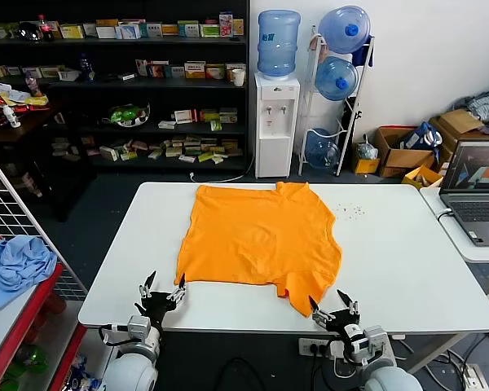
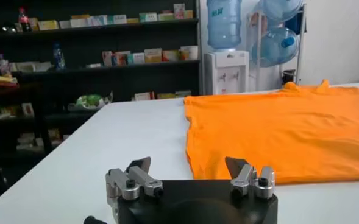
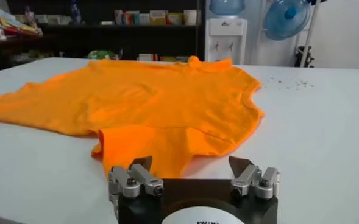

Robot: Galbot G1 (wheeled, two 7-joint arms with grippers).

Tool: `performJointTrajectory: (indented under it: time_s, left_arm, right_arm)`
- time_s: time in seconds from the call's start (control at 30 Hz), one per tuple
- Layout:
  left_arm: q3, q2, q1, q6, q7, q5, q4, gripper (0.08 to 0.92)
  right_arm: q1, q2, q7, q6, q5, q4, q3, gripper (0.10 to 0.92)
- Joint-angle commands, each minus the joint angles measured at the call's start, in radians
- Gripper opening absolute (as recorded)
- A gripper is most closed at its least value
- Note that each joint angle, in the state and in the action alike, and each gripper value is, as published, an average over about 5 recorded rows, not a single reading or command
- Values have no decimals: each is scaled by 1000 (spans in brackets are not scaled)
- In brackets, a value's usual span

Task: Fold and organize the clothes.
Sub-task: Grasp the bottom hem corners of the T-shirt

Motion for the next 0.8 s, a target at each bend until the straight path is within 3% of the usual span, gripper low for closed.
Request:
performJointTrajectory:
  time_s: [0.03, 0.27, 0.5, 0.8]
  left_arm:
    - [1, -4, -4, 26, 2, 8, 5, 823]
    - [20, -6, -30, 128, 11, -8, -2, 823]
    - [28, -7, -47, 192, 11, -37, 18, 807]
    - [26, -1, -62, 211, 14, -57, 45, 574]
  right_arm:
    - [8, 1, 2, -13, 9, -3, -6, 823]
    - [30, 11, 11, -32, 23, -2, -19, 791]
    - [36, 14, 20, -54, 31, -6, -23, 600]
    - [38, 20, 33, -60, 34, -1, -25, 340]
